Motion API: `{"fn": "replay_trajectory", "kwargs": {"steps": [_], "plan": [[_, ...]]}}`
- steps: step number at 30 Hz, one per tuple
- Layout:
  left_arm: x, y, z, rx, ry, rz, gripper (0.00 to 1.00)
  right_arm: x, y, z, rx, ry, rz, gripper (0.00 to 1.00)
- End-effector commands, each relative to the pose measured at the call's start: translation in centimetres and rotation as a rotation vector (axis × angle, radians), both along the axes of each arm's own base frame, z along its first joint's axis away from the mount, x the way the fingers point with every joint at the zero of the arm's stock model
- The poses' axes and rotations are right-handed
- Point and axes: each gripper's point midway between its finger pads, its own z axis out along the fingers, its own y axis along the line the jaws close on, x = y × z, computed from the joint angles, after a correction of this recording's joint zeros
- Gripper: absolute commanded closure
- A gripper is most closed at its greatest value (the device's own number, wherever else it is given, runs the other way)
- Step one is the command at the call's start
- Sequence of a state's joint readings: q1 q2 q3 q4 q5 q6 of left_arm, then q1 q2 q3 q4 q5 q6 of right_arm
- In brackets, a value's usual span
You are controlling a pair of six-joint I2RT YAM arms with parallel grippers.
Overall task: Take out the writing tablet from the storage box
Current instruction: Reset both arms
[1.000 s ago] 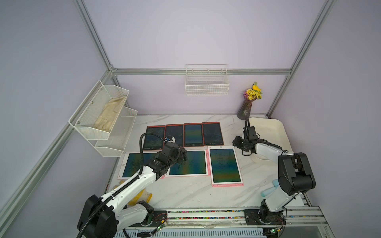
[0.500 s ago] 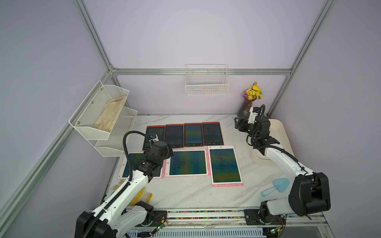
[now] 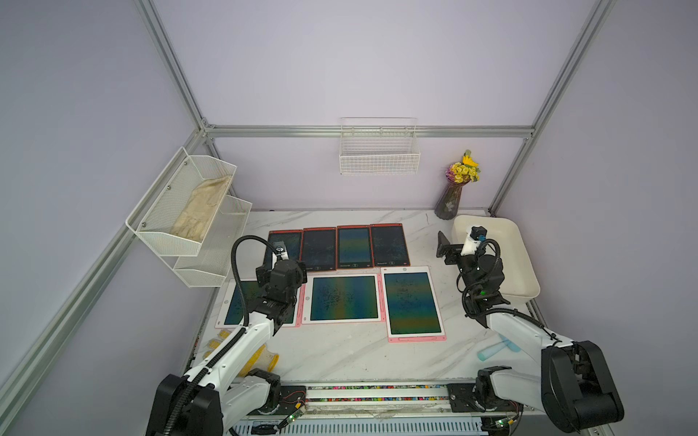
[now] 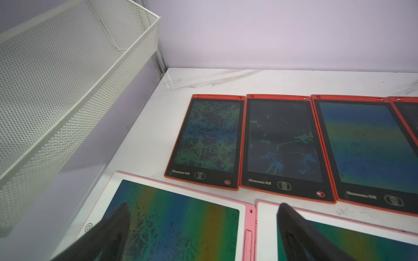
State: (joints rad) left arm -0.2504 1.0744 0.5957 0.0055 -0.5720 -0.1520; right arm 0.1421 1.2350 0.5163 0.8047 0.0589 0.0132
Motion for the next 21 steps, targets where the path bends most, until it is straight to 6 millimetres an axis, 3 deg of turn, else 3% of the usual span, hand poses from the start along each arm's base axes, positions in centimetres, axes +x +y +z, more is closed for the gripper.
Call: {"fn": "replay_trajectory", "kwargs": {"steps": [1,4,13,21], "plan": [[0.7,1.6,1.0,0.012,-0.107,-0.006,0.0,-0.2,0.0,2.5,-0.052,-0.123,-0.014,0.03],[0.9,2.5,0.3,0.009,-0.122,0.0,0.0,0.2,-0.1,1.3,-0.04,-0.103,-0.02,0.03],[2.4,2.6,-4.0,0.031,-0.108,-0.067,0.0,1.8,-0.3,-3.0,-0.06,-0.026,-0.045,0.03],[5.8,0.9,-6.1,0.016,-0.044,-0.186,0.0,1.2,-1.8,-4.8,-0.062,-0.031,-0.111,0.03]]}}
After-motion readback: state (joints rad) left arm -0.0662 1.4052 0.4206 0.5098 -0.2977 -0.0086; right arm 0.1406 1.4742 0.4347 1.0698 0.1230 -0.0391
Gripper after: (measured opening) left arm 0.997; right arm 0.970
